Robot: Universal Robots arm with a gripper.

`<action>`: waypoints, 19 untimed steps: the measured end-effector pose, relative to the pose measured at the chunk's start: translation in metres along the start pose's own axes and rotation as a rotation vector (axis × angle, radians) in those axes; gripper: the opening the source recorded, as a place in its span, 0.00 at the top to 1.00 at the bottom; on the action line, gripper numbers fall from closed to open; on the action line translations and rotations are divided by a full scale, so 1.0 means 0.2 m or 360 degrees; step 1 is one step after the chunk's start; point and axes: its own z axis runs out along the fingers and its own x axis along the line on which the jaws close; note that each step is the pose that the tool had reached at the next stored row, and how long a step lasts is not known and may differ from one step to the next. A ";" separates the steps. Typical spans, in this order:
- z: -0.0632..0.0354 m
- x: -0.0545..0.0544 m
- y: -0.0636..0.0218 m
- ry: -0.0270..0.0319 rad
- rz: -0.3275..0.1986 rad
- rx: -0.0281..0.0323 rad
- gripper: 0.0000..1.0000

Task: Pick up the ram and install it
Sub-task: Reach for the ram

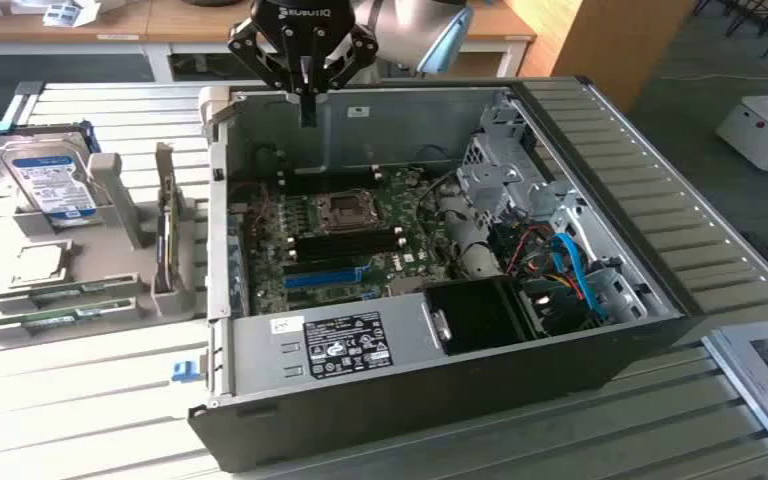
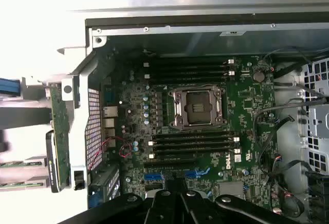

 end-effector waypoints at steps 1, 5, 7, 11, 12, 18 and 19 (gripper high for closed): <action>0.000 0.00 0.000 0.00000 0.0000 0.00000 0.90; 0.000 0.00 0.000 0.00000 0.0000 0.00000 0.90; 0.000 0.00 0.000 0.00000 0.0000 -0.00001 0.90; 0.000 0.00 0.000 0.00000 0.0000 0.00000 0.90; 0.000 0.00 0.000 0.00000 0.0000 -0.00001 0.90; -0.001 0.04 -0.003 -0.00001 0.0000 -0.00001 0.90; -0.001 0.05 -0.004 0.00000 0.0000 0.00000 0.90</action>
